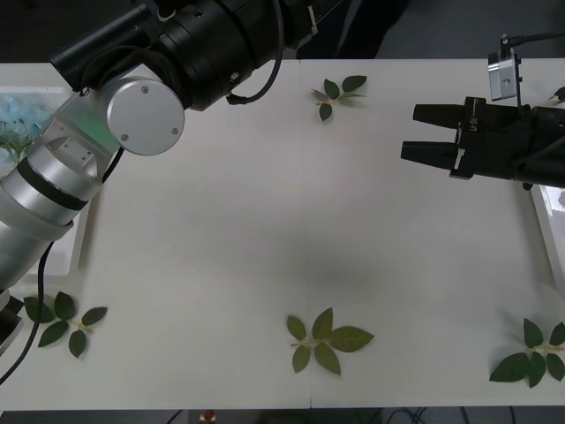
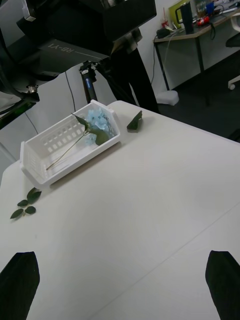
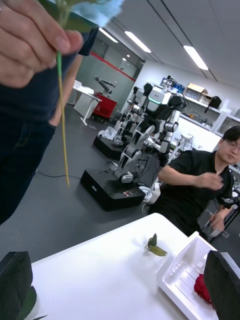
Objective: Place the red flowers into the right box and the blue flowers into the left box. If a person shows an open palm, hand one flower to the person first, then continue sorting.
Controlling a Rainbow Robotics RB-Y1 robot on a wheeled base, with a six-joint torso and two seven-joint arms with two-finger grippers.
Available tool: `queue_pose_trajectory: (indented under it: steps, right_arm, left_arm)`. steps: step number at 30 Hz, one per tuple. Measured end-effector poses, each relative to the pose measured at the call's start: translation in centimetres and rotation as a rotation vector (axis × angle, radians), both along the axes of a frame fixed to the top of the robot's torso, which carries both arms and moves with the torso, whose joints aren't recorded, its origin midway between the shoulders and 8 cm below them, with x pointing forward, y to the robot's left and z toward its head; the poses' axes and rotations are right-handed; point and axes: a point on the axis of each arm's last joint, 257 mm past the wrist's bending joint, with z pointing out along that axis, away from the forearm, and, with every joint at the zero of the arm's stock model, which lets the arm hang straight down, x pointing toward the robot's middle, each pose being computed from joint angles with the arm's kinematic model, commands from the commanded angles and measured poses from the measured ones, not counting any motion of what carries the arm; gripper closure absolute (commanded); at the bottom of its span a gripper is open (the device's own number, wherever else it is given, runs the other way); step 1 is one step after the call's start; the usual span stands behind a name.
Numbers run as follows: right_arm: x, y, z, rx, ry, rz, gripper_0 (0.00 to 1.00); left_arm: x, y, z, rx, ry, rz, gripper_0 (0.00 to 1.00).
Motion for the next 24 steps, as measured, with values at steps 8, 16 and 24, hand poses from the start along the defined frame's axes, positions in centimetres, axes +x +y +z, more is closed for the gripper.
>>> queue_pose_trajectory:
  steps: [8,16,24]
  right_arm:
    - [0.0,0.0,0.0,0.0,0.0,0.0,0.03]
    - [0.0,0.0,0.0,0.0,0.0,0.0,0.03]
    - [0.0,0.0,0.0,0.0,0.0,0.0,0.03]
  left_arm:
    - [0.0,0.0,0.0,0.0,0.0,0.0,0.0]
    - [0.0,0.0,0.0,0.0,0.0,0.0,0.0]
    - [0.0,0.0,0.0,0.0,0.0,0.0,0.0]
